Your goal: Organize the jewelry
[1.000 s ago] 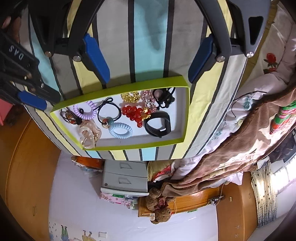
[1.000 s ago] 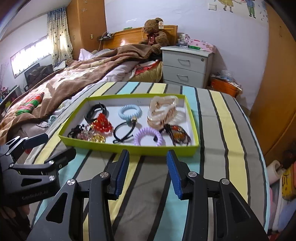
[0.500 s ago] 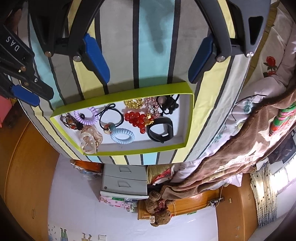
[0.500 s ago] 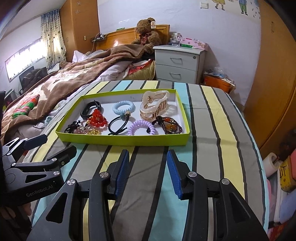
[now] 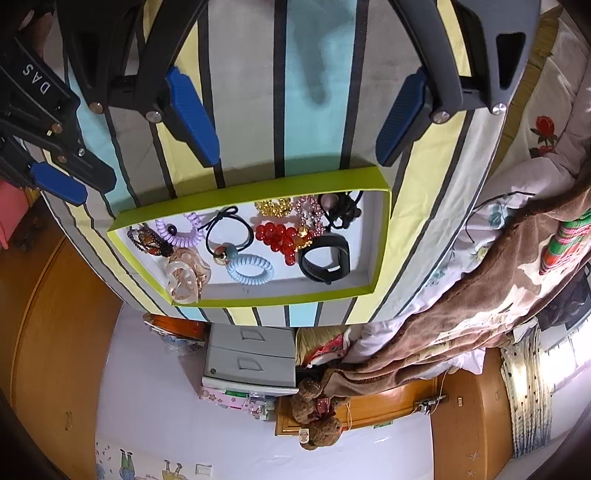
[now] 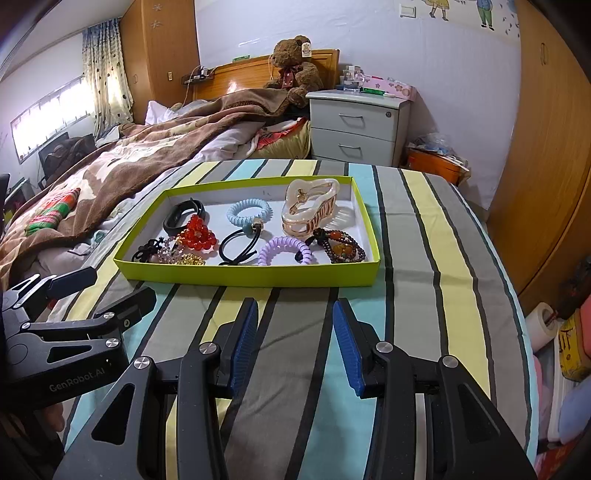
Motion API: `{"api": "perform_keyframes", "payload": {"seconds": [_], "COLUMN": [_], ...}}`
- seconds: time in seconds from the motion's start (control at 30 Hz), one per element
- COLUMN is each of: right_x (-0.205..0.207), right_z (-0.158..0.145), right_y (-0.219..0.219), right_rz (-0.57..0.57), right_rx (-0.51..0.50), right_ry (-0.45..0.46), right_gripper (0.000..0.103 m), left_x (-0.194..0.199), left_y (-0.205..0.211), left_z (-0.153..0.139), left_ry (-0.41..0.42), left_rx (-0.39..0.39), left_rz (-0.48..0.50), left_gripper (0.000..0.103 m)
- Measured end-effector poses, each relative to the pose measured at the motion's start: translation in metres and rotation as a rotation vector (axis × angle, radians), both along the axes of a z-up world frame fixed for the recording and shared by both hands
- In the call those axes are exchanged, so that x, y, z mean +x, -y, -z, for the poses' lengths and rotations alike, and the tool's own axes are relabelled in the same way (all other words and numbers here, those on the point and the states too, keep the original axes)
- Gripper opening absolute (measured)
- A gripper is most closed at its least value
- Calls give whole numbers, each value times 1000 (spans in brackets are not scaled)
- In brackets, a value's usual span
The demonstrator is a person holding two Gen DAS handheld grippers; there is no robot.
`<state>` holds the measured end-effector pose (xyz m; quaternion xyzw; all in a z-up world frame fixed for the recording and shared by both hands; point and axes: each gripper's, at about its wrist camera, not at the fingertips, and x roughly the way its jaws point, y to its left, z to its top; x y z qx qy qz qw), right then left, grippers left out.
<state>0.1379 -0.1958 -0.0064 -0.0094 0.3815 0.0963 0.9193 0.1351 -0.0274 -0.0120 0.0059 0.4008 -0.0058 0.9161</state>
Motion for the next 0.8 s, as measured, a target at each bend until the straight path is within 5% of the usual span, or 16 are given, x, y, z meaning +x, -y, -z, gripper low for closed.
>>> {"api": "perform_keyframes", "payload": {"seconds": [0.8], "right_x": [-1], "right_z": [0], "right_y": [-1], "right_rz": [-1], "right_rx": [3], "right_ry": [0], "right_gripper": [43], "left_x": [-1], "left_y": [-4], "left_z": [0], "left_ry": [9], "left_rx": [13], "left_rz": [-29], "left_gripper": [88]}}
